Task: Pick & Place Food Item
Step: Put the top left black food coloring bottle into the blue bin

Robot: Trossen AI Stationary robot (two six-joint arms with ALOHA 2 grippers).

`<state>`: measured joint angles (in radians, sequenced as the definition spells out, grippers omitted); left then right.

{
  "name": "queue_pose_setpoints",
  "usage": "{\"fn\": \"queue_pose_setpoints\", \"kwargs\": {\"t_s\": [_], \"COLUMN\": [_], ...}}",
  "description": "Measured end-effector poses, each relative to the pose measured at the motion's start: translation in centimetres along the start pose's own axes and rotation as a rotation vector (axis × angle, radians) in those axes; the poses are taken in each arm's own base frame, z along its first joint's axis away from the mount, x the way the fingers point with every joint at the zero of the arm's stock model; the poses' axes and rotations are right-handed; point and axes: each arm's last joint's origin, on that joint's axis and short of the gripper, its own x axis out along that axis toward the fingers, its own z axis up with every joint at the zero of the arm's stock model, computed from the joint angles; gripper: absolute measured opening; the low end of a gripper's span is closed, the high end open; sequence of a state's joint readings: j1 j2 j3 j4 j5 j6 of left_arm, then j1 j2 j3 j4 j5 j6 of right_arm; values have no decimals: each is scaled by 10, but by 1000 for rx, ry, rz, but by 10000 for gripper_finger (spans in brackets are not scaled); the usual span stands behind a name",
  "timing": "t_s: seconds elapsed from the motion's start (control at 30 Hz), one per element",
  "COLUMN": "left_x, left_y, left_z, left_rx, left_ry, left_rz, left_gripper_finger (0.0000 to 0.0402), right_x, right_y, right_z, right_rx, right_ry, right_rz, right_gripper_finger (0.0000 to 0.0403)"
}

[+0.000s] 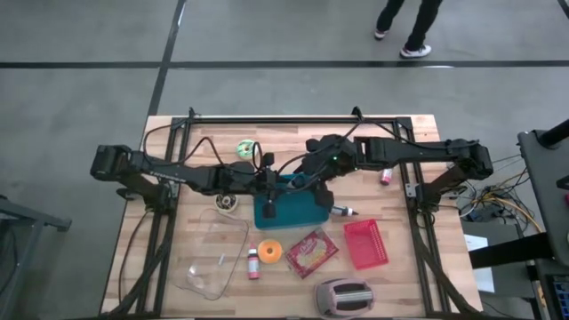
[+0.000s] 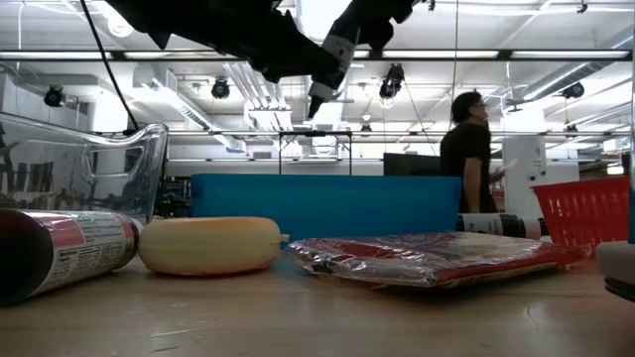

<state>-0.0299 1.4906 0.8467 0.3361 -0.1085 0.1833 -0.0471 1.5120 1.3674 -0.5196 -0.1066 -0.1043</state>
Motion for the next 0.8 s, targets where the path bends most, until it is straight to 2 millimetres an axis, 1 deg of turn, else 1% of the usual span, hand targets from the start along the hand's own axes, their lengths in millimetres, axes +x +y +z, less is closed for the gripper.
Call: {"fn": "queue_pose_setpoints", "kwargs": {"t_s": [0.23,0.37,0.53,0.7,0.8], "left_x": [0,0,0,0,0], "left_y": [0,0,0,0,0], "left_z": [0,0,0,0,0], "left_rx": [0,0,0,0,0], "left_ry": [-1,-2,-2,-1,-1], "left_rz": [0,0,0,0,0], "left_gripper_finger": [72,72,72,72,72], "right_x": [4,5,5,5,6], "right_y": [1,1,1,1,1], "right_z": [-7,-7,-7,-6,-7], "right_rx": [4,11,7,6,3], "right_ry": [31,31,29,20,18], "right_rz": [34,33,30,27,27], "right_gripper_finger": [219,212,183,134,131]}}
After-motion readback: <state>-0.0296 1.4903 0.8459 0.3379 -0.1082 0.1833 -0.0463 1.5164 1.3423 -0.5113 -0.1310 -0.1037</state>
